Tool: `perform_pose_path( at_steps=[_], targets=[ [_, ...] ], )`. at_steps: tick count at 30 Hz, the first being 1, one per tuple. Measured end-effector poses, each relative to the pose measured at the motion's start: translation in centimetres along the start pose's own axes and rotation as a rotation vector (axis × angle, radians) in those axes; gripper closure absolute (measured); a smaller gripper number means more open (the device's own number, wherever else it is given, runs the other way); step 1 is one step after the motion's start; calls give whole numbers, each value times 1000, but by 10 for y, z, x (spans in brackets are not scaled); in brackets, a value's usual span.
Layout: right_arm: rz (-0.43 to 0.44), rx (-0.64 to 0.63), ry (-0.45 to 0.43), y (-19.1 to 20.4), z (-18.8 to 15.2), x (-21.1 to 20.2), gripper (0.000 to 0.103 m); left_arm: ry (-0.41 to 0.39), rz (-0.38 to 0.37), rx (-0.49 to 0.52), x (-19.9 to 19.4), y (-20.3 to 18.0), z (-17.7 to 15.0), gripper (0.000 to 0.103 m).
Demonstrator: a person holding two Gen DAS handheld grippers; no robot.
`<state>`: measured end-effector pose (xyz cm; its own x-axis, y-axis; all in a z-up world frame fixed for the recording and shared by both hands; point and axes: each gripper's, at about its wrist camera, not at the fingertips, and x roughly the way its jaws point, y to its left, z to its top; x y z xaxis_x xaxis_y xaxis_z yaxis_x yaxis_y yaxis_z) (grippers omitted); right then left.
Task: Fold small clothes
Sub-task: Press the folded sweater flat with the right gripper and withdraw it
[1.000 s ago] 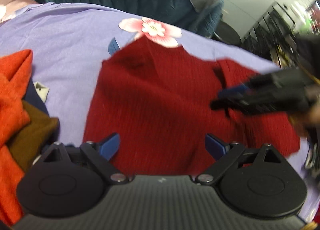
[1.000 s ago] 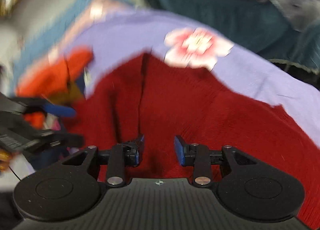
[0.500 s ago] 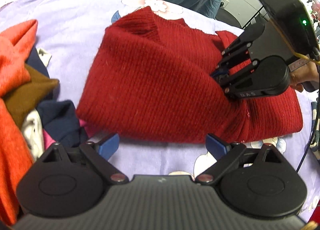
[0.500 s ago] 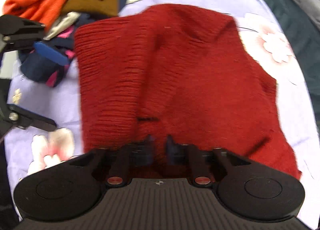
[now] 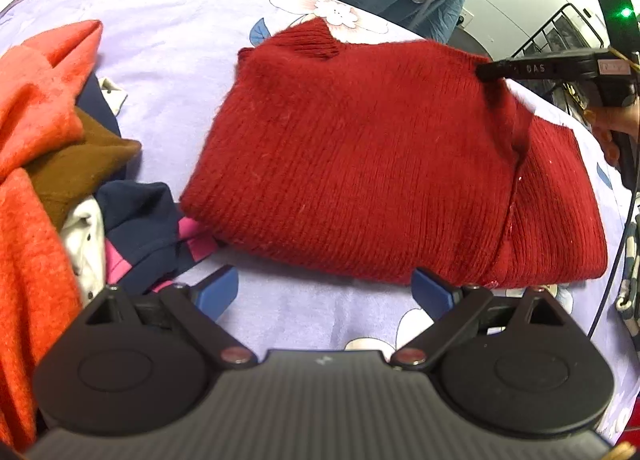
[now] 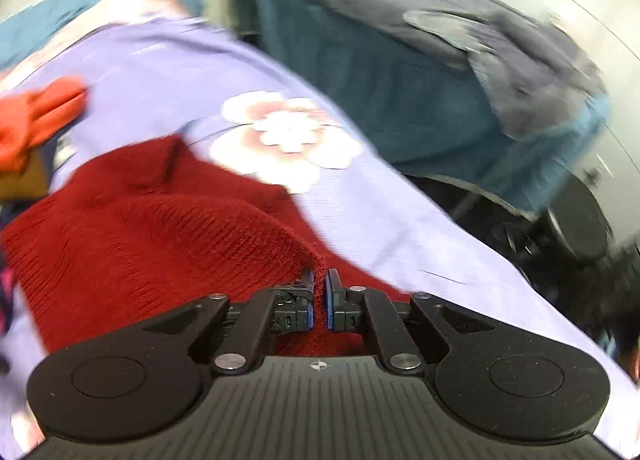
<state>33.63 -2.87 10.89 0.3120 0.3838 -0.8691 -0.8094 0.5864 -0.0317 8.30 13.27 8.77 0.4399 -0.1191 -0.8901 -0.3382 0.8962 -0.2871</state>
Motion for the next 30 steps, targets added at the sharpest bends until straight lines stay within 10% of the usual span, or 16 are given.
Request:
perform_pose_path(
  at_steps=[8, 12, 19, 23, 26, 28, 30],
  targets=[
    [-71, -28, 79, 12, 3, 30, 80, -25, 27, -21, -5, 10, 15, 9],
    [-63, -32, -86, 31, 15, 9, 8, -43, 15, -42, -9, 12, 15, 7],
    [303, 86, -54, 58, 57, 40, 27, -25, -14, -13, -7, -1, 2, 7],
    [312, 94, 29, 74, 71, 78, 29, -25, -12, 20, -11, -4, -7, 7],
    [364, 102, 62, 82, 73, 91, 61, -23, -15, 4, -14, 3, -13, 7],
    [363, 77, 25, 92, 78, 86, 102, -17, -17, -18, -15, 8, -17, 7],
    [365, 93, -44, 96, 89, 78, 102, -7, -14, -30, -13, 13, -19, 7]
  ],
)
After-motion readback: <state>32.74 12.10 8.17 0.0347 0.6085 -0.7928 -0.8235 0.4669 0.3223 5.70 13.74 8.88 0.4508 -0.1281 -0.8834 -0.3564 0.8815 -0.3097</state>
